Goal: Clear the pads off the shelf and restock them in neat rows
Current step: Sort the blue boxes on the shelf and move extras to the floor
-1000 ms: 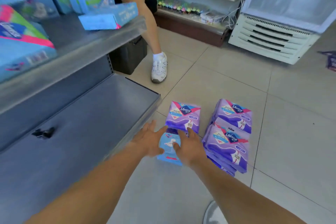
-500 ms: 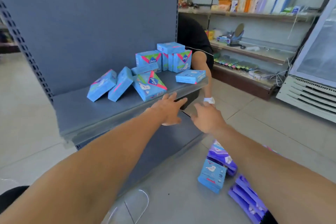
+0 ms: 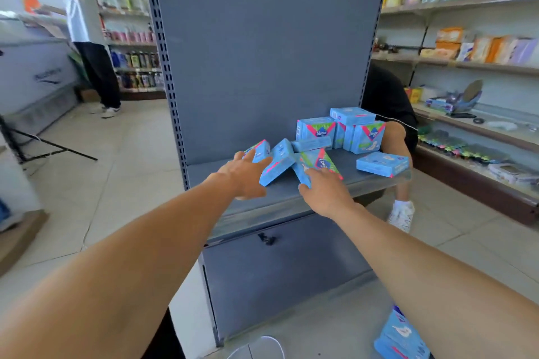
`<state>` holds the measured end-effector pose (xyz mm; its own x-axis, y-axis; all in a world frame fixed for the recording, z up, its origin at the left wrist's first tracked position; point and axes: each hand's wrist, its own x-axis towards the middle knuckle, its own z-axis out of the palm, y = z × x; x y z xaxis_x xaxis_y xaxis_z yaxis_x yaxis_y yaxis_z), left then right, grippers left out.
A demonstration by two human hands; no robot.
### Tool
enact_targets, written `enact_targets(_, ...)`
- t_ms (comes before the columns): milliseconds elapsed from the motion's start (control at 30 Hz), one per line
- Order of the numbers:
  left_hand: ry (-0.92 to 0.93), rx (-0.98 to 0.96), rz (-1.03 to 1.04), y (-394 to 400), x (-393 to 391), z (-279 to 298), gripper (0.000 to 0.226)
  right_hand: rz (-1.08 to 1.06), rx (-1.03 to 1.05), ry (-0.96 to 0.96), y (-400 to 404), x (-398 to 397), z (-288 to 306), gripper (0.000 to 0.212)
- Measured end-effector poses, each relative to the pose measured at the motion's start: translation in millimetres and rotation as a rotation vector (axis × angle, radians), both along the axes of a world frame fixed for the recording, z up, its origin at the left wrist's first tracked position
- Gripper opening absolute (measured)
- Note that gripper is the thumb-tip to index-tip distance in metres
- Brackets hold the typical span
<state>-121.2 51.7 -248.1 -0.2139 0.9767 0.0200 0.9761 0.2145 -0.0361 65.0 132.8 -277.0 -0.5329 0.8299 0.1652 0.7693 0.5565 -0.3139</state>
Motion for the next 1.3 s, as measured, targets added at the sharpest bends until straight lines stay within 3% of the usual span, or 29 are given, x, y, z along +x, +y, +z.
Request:
enact_targets(433, -0.054, 0.057, 0.117, 40, -65, -25, 0.090, -0.235, -0.397, 0.499, 24, -92, -18, 0.016)
enact_targets(567, -0.102, 0.062, 0.112, 68, -77, -39, 0.094, -0.356, -0.440, 0.709, 45, -118, -33, 0.047)
enact_targets(667, -0.158, 0.089, 0.096, 86, -85, -51, 0.094, -0.402, -0.473, 0.858, 56, -131, -39, 0.044)
enact_targets(833, -0.152, 0.212, 0.124, 98, -83, -52, 0.060, -0.397, -0.464, 0.929, 65, -130, -41, 0.037)
enact_targets(967, -0.201, 0.344, 0.193, 91, -74, -35, 0.018, -0.328, -0.467, 0.912, 67, -107, -34, 0.026)
enact_targets(1100, -0.336, 0.443, 0.195, 77, -59, -14, 0.013, -0.247, -0.552, 0.987, 66, -71, -21, 0.021)
enact_targets(1300, -0.728, 0.581, 0.180, 61, -25, 31, 0.018, -0.143, -0.693, 1.161, 45, -7, 21, 0.012)
